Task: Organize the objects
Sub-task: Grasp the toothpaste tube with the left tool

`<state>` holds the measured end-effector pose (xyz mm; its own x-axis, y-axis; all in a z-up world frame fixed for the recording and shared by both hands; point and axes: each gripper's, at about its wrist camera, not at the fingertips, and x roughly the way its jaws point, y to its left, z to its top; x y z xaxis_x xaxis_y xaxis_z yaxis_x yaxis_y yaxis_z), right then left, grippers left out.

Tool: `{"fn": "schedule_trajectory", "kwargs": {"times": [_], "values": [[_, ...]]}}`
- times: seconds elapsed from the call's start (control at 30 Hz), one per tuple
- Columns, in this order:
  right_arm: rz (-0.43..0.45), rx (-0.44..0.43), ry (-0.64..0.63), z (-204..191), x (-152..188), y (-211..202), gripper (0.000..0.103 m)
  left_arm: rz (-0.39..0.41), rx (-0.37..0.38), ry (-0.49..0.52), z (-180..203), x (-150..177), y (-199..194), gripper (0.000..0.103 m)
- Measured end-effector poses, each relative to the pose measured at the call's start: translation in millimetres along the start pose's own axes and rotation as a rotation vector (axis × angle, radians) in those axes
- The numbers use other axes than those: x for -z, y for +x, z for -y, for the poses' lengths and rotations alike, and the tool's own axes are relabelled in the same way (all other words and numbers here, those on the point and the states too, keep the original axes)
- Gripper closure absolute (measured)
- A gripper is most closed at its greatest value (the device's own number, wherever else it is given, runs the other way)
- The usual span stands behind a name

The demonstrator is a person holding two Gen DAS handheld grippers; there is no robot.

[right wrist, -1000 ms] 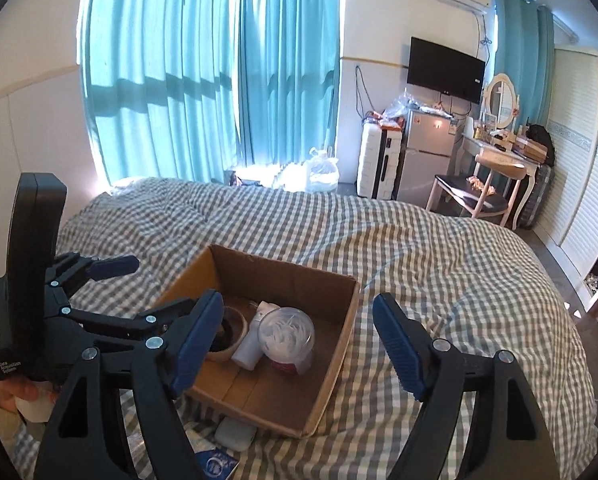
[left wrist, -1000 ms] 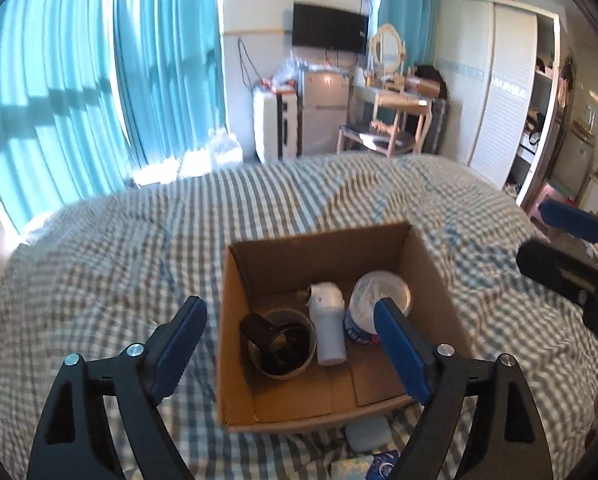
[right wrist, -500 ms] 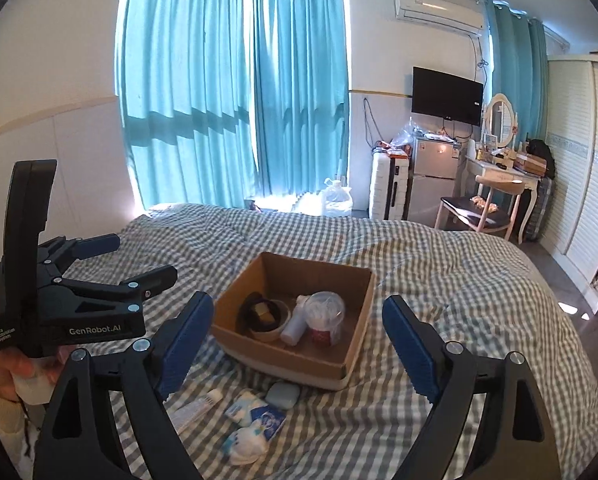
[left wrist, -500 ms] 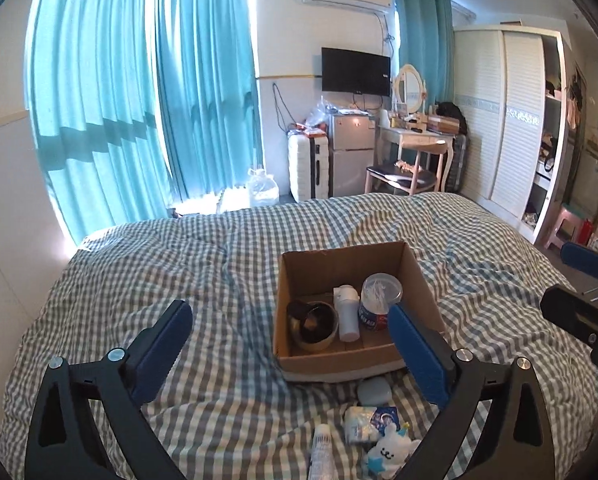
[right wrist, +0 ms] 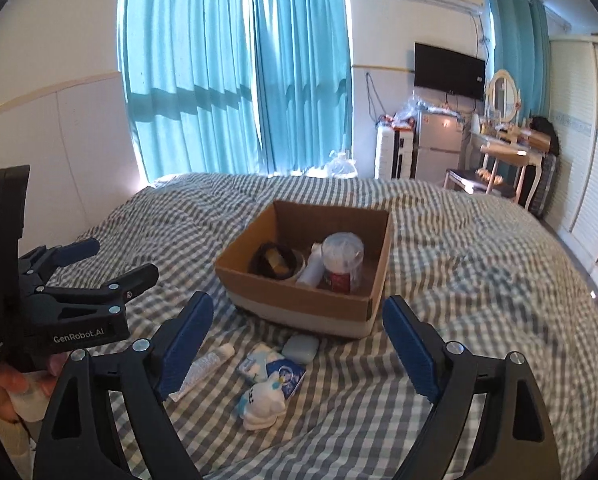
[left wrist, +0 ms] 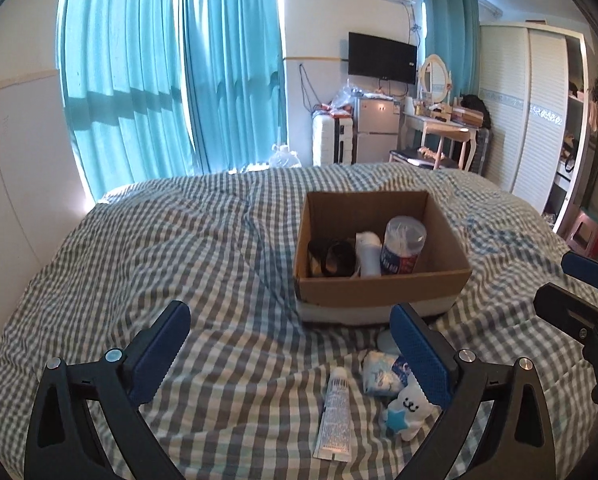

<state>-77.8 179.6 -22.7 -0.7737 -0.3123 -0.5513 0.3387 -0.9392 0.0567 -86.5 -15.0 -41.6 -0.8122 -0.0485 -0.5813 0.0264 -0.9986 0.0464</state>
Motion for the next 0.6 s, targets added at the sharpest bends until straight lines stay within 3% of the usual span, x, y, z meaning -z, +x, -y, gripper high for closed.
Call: {"fn": "schedule_trajectory", "kwargs": {"times": [0.47,0.6], "values": [[-0.168,-0.025,0.097,26.9,78.9,70.3,0.016,-0.205,0.017,0.042,16.5,65.2,59.5,0.001],[-0.177,-0.017,0.135,34.1,86.1,72.9,0.016,-0.258,0.025,0.075,25.3,77.5,73.7,0.001]]}}
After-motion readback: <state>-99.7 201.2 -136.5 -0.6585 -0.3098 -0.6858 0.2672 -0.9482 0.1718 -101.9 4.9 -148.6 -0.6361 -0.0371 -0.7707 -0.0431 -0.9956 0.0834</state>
